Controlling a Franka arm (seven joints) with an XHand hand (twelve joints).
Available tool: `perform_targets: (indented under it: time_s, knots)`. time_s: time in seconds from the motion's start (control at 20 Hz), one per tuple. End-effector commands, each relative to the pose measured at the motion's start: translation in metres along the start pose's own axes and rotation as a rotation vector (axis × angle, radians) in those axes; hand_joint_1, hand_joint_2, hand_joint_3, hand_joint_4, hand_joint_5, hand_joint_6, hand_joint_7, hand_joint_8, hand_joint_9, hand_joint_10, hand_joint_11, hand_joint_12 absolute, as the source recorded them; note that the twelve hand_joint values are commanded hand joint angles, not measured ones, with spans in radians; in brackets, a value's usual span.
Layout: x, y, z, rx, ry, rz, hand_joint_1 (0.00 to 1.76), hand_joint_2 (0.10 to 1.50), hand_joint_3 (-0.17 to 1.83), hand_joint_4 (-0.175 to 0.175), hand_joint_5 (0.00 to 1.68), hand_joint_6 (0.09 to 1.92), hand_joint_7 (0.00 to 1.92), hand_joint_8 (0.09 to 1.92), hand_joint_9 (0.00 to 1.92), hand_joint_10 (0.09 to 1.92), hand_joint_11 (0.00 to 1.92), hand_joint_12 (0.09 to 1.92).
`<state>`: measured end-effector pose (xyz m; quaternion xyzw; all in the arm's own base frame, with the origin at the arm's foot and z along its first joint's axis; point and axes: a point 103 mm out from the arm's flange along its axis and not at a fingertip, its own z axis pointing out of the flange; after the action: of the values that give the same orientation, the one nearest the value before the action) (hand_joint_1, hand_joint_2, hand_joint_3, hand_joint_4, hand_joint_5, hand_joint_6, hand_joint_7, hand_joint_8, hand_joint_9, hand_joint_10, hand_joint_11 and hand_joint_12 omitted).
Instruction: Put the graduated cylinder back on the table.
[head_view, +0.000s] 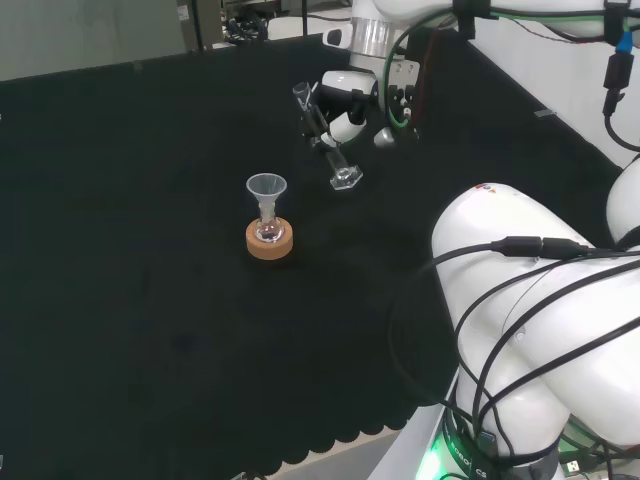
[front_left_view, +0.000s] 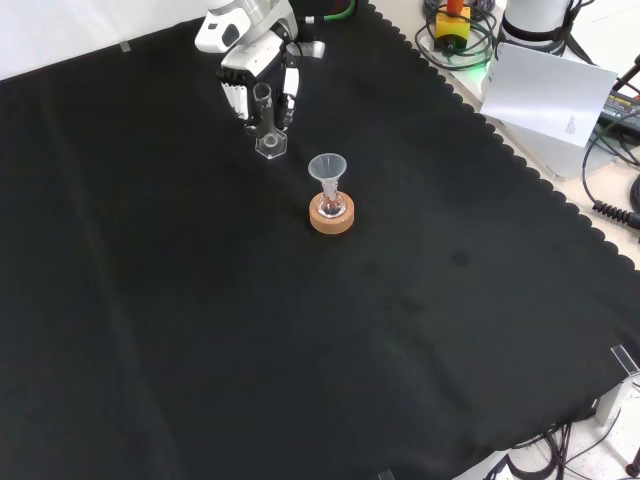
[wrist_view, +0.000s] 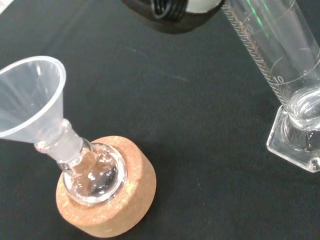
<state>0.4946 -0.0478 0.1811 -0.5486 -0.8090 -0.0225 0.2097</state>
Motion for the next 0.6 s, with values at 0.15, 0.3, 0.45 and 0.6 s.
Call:
perform_targets:
  time_s: [0.15,0.3,0.45,0.6]
  knots:
    - [-0.014,-0.001,0.012,-0.082,0.068,-0.004,1.30,1.01,0.00,-0.175,1.21,0.62,1.26,0.57,1.65,0.09,1.35,0.64]
    - [-0.018,-0.001,0.015,-0.114,0.107,0.007,1.30,1.01,0.00,-0.175,1.21,0.62,1.26,0.58,1.65,0.09,1.35,0.64]
    - [-0.022,0.000,0.020,-0.138,0.130,0.007,1.30,1.01,0.00,-0.175,1.21,0.62,1.26,0.58,1.65,0.09,1.35,0.64]
    - [-0.025,0.001,0.026,-0.159,0.139,0.007,1.30,1.01,0.00,-0.175,1.20,0.62,1.26,0.58,1.65,0.09,1.35,0.64]
